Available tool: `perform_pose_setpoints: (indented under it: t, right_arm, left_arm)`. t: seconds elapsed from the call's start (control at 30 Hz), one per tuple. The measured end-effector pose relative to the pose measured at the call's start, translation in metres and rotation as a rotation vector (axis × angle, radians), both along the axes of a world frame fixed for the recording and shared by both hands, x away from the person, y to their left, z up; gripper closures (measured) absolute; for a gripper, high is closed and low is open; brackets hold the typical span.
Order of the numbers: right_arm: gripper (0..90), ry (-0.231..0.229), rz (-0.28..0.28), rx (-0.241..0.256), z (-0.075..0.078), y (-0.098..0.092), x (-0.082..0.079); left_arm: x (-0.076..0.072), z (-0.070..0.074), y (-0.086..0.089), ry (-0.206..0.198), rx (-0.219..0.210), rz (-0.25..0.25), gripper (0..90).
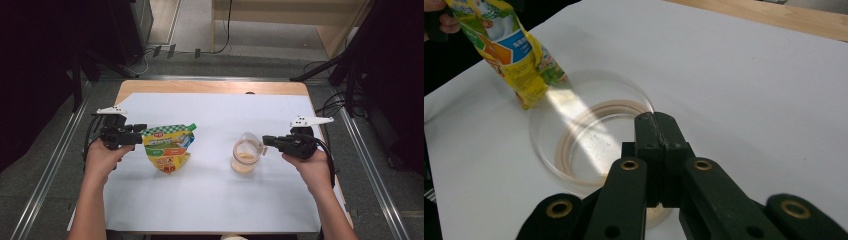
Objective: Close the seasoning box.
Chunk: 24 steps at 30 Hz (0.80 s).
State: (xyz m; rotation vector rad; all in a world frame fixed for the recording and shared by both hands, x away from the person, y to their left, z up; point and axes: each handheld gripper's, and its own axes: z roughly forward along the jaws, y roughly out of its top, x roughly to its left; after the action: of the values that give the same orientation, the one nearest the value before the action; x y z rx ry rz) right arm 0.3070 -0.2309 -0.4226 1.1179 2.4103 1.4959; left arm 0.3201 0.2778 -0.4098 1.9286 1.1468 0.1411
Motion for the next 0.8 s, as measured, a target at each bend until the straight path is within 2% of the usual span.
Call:
perform_pose_setpoints:
  t: [0.13, 0.23, 0.4, 0.53, 0.8]
  right_arm:
    - [90.0, -0.006, 0.020, -0.013, -0.001, 0.006, -0.001]
    - [87.1, -0.004, 0.014, -0.016, -0.002, 0.004, 0.000]
    - [74.3, 0.001, -0.025, -0.013, -0.004, -0.009, 0.004]
    - [67.7, 0.019, -0.063, 0.000, -0.008, -0.022, 0.008]
    - [49.9, -0.019, -0.122, -0.001, -0.016, -0.040, 0.013]
  left_arm:
    - [0.001, -0.001, 0.000, 0.005, 0.004, -0.001, 38.4]
    - [0.001, -0.002, -0.001, 0.008, 0.004, 0.002, 38.4]
    - [0.001, -0.003, -0.001, 0.009, 0.006, 0.002, 38.3]
    - [0.002, -0.003, -0.001, 0.013, 0.005, 0.015, 38.1]
    - [0.002, -0.004, -0.002, 0.012, 0.007, 0.013, 37.9]
